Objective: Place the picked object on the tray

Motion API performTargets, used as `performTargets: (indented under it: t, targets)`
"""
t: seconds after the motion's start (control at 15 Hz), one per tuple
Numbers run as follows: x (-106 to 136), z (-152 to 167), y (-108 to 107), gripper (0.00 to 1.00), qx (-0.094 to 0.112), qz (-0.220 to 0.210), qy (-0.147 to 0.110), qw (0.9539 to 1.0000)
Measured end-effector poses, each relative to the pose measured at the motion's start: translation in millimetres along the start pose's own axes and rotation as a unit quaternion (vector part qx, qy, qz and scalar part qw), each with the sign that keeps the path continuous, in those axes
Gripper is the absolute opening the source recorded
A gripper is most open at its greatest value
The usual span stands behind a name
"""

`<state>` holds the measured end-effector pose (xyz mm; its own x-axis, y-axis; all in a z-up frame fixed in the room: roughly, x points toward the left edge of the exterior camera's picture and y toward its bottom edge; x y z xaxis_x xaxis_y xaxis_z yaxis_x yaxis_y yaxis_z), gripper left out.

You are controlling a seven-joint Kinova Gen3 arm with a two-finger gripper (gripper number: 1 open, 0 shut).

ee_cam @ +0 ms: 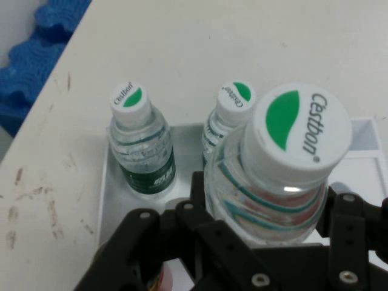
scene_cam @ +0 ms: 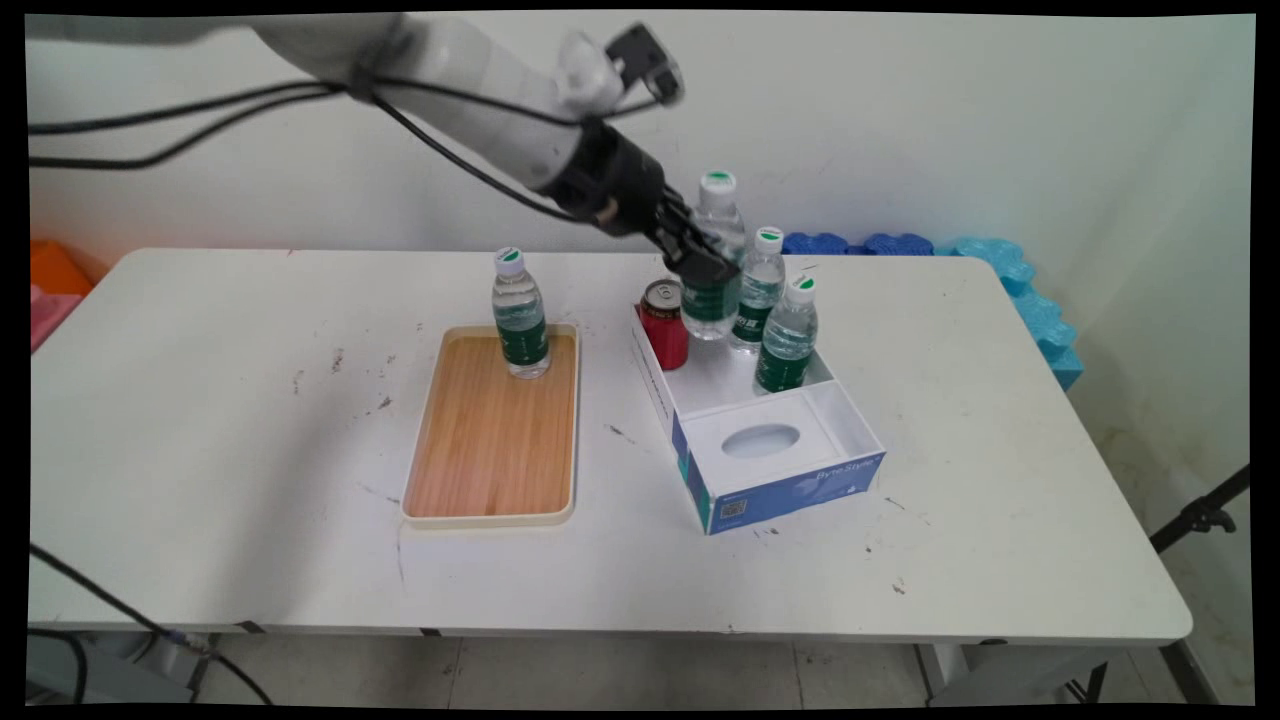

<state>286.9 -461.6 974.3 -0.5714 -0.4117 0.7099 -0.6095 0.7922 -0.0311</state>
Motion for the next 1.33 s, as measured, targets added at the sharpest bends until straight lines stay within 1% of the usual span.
performTargets:
  t: [0.27, 0.4, 0.53, 0.73, 0.87, 1.07, 1.33]
  targets:
    - [4.3, -40.3, -2.5, 0.0, 0.001, 0.004, 0.001, 1.0]
    - [1.7, -59.5, -4.8, 0.0, 0.002, 0.007, -0.001, 1.0]
    - [-6.0, -82.8, -8.4, 0.0, 0.003, 0.01, -0.005, 0.9999]
    - [-26.6, -111.0, -16.2, 0.0, 0.004, 0.012, -0.014, 0.9998]
    - [-44.1, -123.7, -22.5, 0.0, 0.006, 0.016, -0.02, 0.9996]
    - [-65.9, -132.4, -28.7, 0.0, 0.007, 0.019, -0.03, 0.9994]
    - [-108.4, -134.0, -38.0, 0.0, 0.009, 0.015, -0.043, 0.9989]
